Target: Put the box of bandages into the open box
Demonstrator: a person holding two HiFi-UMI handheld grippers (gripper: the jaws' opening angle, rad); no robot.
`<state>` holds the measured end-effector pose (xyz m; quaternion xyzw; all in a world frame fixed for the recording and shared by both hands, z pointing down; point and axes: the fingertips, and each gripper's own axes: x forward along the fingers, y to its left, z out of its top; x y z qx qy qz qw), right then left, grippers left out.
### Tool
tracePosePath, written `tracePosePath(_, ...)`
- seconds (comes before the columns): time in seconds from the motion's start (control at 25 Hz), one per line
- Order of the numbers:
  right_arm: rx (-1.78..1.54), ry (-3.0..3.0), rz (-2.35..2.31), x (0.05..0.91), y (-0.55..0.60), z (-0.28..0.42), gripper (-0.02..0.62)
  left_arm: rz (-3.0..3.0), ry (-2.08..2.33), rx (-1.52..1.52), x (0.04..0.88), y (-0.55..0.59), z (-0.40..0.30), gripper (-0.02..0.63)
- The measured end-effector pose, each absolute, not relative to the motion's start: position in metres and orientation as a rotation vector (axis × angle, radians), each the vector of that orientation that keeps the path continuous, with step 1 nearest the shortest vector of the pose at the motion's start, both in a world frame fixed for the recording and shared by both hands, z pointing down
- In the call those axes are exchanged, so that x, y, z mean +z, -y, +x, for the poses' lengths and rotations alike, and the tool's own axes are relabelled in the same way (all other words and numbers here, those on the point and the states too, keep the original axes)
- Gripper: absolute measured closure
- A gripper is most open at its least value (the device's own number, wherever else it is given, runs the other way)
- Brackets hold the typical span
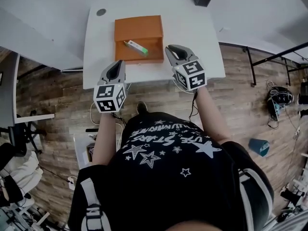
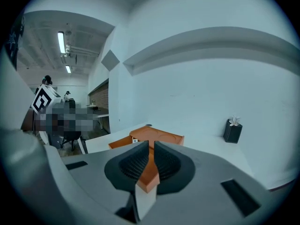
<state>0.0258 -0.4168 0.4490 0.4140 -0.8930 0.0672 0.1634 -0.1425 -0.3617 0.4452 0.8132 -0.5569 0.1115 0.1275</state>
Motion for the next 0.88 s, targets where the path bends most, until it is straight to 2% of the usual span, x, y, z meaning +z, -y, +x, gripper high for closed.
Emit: tracePosePath(0.88, 0.222, 2.537, 1.195, 0.453, 0.271, 0.105, 0.534, 2.354, 1.637, 0.338, 0.447, 0.214, -0.067, 0.587)
